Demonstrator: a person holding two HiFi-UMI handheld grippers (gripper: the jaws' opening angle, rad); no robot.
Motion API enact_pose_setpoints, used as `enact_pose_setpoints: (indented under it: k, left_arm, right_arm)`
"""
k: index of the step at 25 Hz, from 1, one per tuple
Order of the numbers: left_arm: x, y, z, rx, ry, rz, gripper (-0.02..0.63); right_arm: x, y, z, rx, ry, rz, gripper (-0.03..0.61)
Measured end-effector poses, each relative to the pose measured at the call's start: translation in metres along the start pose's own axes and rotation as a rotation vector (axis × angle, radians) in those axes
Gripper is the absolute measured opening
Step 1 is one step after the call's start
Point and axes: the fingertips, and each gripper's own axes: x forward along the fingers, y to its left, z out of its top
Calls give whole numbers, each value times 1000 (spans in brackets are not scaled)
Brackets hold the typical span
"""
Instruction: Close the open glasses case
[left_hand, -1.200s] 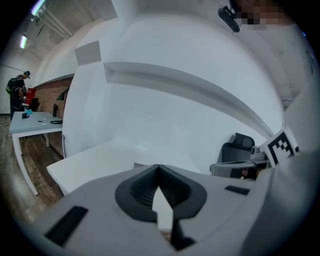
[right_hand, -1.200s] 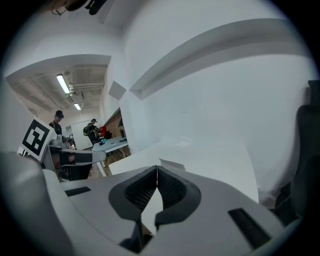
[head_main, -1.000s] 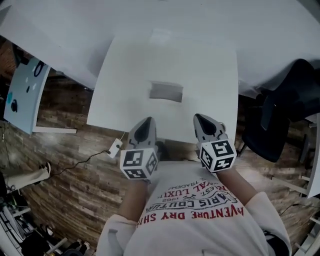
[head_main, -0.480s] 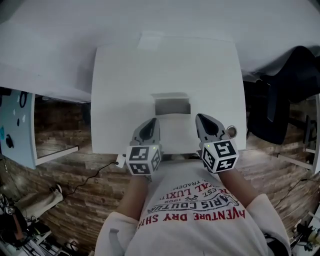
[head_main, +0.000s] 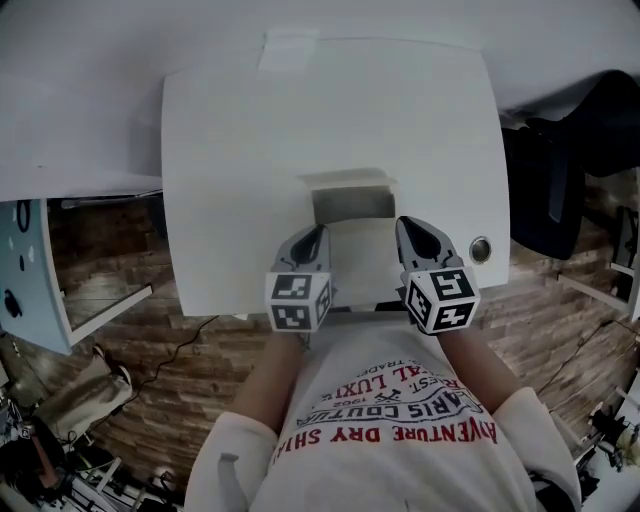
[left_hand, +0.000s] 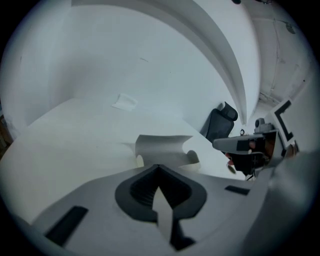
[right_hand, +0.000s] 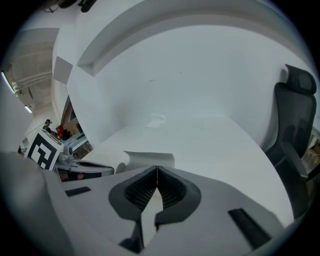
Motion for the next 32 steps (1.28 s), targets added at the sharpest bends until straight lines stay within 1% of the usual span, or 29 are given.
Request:
enact_pose_setpoints:
  k: [3,5,8,12,17,22,26,32]
  left_arm:
    - [8,6,-7,-2,21,-5,-2]
    - [10,7,-11,-23,32,-20,-2]
    - [11,7,-12,-49,26,-39,-2]
    - [11,8,-11,-37,24,-49,-2]
    - [11,7,-13,-25,43,-60,-2]
    - [11,7,-14,-21,41,-59,-2]
    - [10,6,-13,-19,37,-62,-2]
    - [9,8,-12,-21,26,-56,-2]
  right_arm:
    - [11,-4,0,-5,5,-18,12]
    - [17,-8,6,-7,-7,-35,12]
    - [26,-12,19,-7,-27,-44,12]
    - [44,-11,32,-17,-14,-29,12]
    - [62,-12,41,-41,-21,-56,12]
    - [71,-14,40,7,-3,-52,12]
    - [72,-15,34,-1,21,-62,12]
    - [71,-13,31,37,6,-55,12]
